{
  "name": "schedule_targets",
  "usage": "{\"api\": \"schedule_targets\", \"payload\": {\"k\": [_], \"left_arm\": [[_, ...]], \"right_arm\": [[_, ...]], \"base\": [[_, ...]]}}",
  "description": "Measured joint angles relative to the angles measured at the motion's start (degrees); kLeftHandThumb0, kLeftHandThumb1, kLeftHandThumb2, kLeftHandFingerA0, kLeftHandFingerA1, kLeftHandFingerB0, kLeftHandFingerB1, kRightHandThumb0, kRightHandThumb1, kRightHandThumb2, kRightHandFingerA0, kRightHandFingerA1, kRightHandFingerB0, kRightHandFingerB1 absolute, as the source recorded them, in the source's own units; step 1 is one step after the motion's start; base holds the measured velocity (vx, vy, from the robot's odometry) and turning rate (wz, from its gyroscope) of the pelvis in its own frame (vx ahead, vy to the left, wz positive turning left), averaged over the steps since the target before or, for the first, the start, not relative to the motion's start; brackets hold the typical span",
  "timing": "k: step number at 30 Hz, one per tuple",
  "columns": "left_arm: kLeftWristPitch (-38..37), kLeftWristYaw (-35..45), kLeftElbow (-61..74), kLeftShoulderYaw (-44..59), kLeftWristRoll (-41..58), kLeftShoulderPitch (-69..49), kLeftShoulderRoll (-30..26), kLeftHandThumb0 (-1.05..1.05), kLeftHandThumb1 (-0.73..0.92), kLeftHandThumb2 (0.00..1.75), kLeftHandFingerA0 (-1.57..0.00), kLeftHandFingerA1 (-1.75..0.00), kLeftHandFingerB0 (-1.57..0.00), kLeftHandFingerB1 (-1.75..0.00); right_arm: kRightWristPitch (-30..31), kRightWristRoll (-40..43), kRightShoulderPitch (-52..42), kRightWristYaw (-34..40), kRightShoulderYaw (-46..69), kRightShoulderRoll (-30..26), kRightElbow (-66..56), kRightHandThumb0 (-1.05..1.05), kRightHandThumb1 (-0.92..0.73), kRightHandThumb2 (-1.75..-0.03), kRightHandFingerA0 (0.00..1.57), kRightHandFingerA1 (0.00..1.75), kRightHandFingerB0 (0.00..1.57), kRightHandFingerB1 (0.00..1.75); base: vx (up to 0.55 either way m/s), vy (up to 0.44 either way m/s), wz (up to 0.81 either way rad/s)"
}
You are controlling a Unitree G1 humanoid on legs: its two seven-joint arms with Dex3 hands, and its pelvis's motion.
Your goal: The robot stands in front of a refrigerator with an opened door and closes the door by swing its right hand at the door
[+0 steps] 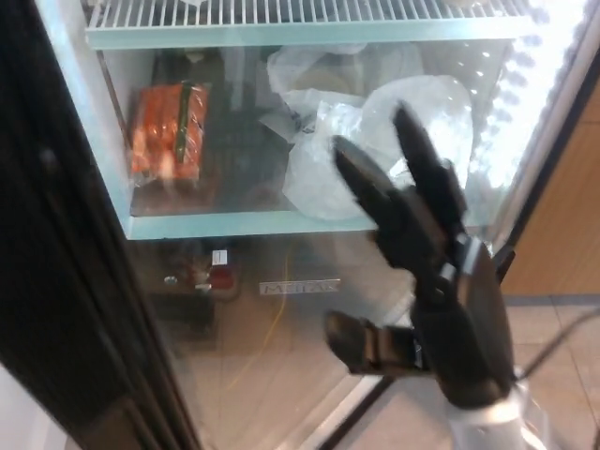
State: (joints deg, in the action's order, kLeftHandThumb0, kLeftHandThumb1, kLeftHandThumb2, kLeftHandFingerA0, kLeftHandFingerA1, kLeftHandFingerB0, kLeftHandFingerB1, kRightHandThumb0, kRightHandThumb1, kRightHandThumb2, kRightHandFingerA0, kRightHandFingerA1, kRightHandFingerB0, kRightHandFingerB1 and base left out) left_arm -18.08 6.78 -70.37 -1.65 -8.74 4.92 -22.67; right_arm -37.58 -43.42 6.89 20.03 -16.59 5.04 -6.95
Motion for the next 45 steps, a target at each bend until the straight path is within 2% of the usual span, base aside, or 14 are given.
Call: {"api": "schedule_targets", "payload": {"k": [1, 2, 4, 6, 7, 24, 28, 29, 34, 35, 37, 39, 40, 45], "left_arm": [[0.0, 0.0, 0.0, 0.0, 0.0, -0.1, 0.0, -0.58, 0.92, 0.75, -0.26, -0.35, -0.17, -0.32], [0.0, 0.0, 0.0, 0.0, 0.0, -0.1, 0.0, -0.63, 0.84, 0.92, -0.21, -0.41, -0.17, -0.40], [-0.1, 0.0, 0.0, 0.0, 0.0, -0.2, 0.0, -0.63, 0.84, 0.92, -0.21, -0.41, -0.17, -0.40], [-0.1, 0.0, 0.0, -0.1, 0.0, -0.3, 0.0, -0.63, 0.84, 0.92, -0.21, -0.41, -0.17, -0.40], [-0.1, 0.0, 0.0, -0.1, 0.0, -0.3, 0.0, -0.60, 0.92, 0.75, -0.26, -0.35, -0.17, -0.32], [-0.8, 0.3, 0.1, 0.0, 0.0, -0.8, -0.6, -0.58, 0.92, 0.75, -0.26, -0.35, -0.18, -0.32], [-0.8, 0.7, 0.1, 0.0, 0.0, -0.8, -1.3, -0.57, 0.92, 0.75, -0.27, -0.36, -0.18, -0.33], [-1.0, 0.7, 0.1, -0.1, -0.1, -0.8, -1.5, -0.58, 0.92, 0.75, -0.26, -0.36, -0.18, -0.33], [-1.3, 0.7, 0.1, -0.5, -0.2, -1.3, -1.7, -0.58, 0.92, 0.75, -0.26, -0.36, -0.18, -0.33], [-1.3, 0.7, 0.1, -0.6, -0.2, -1.3, -1.8, -0.58, 0.92, 0.75, -0.25, -0.35, -0.18, -0.33], [-1.5, 0.7, 0.1, -0.7, -0.2, -1.2, -1.8, -0.58, 0.92, 0.74, -0.25, -0.35, -0.18, -0.33], [-1.5, 0.7, 0.1, -0.7, -0.2, -1.1, -1.8, -0.58, 0.92, 0.74, -0.25, -0.35, -0.18, -0.33], [-1.5, 0.7, 0.1, -0.7, -0.2, -1.2, -1.8, -0.58, 0.92, 0.75, -0.26, -0.35, -0.18, -0.33], [-1.5, 0.7, 0.0, -1.0, -0.2, -1.1, -1.9, -0.57, 0.92, 0.73, -0.26, -0.35, -0.19, -0.33]], "right_arm": [[0.3, -0.7, 2.5, 0.2, -0.7, 0.0, 1.2, -0.81, -0.75, -1.07, 0.04, 0.24, 0.11, 0.30], [0.6, -1.4, 5.1, 0.3, -1.3, 0.0, 2.6, -0.83, -0.77, -1.07, 0.03, 0.24, 0.14, 0.30], [1.2, -2.4, 8.6, 0.3, -2.1, 0.0, 4.9, -0.83, -0.77, -1.07, 0.03, 0.24, 0.14, 0.30], [2.0, -3.5, 13.1, 0.4, -3.0, 0.0, 8.3, -0.81, -0.76, -1.08, 0.03, 0.25, 0.12, 0.30], [2.6, -4.2, 15.8, 0.4, -3.6, 0.0, 10.7, -0.82, -0.76, -1.08, 0.05, 0.24, 0.11, 0.29], [12.1, -8.4, 44.1, 3.3, -7.8, -0.6, 50.9, -0.83, -0.78, -1.09, 0.08, 0.23, 0.09, 0.27], [13.6, -8.5, 45.4, 4.4, -8.5, -1.1, 53.8, -0.82, -0.73, -1.04, 0.08, 0.26, 0.10, 0.31], [13.9, -8.5, 44.6, 4.7, -9.0, -1.9, 52.3, -0.75, -0.89, -0.69, 0.09, 0.22, 0.11, 0.23], [13.5, -8.4, 38.6, 5.1, -9.8, -6.5, 42.7, -0.73, -0.88, -0.69, 0.09, 0.22, 0.10, 0.23], [13.5, -8.4, 38.0, 5.1, -9.9, -7.0, 41.9, -0.73, -0.70, -1.05, 0.02, 0.35, 0.07, 0.39], [13.2, -8.3, 34.5, 5.1, -10.0, -9.1, 36.8, -0.86, -0.76, -1.04, 0.02, 0.33, 0.10, 0.38], [12.9, -8.3, 30.7, 5.3, -10.0, -10.8, 32.8, -0.86, -0.76, -1.04, 0.02, 0.33, 0.10, 0.38], [12.5, -8.3, 28.1, 5.3, -10.0, -11.9, 30.6, -0.72, -0.69, -1.05, 0.02, 0.40, 0.11, 0.43], [11.1, -8.2, 17.2, 6.1, -9.5, -16.6, 23.1, -0.86, -0.76, -1.04, 0.03, 0.35, 0.10, 0.37]], "base": [[0.00, 0.000, 0.00], [0.00, 0.000, 0.00], [0.00, 0.000, 0.00], [0.00, 0.000, 0.00], [0.00, 0.000, 0.00], [0.00, 0.000, 0.00], [0.00, 0.000, 0.00], [0.00, 0.000, 0.00], [0.00, 0.000, 0.00], [0.00, 0.000, 0.00], [0.00, 0.000, 0.00], [0.00, 0.000, 0.00], [0.00, 0.000, 0.00], [0.00, 0.000, 0.00]]}}
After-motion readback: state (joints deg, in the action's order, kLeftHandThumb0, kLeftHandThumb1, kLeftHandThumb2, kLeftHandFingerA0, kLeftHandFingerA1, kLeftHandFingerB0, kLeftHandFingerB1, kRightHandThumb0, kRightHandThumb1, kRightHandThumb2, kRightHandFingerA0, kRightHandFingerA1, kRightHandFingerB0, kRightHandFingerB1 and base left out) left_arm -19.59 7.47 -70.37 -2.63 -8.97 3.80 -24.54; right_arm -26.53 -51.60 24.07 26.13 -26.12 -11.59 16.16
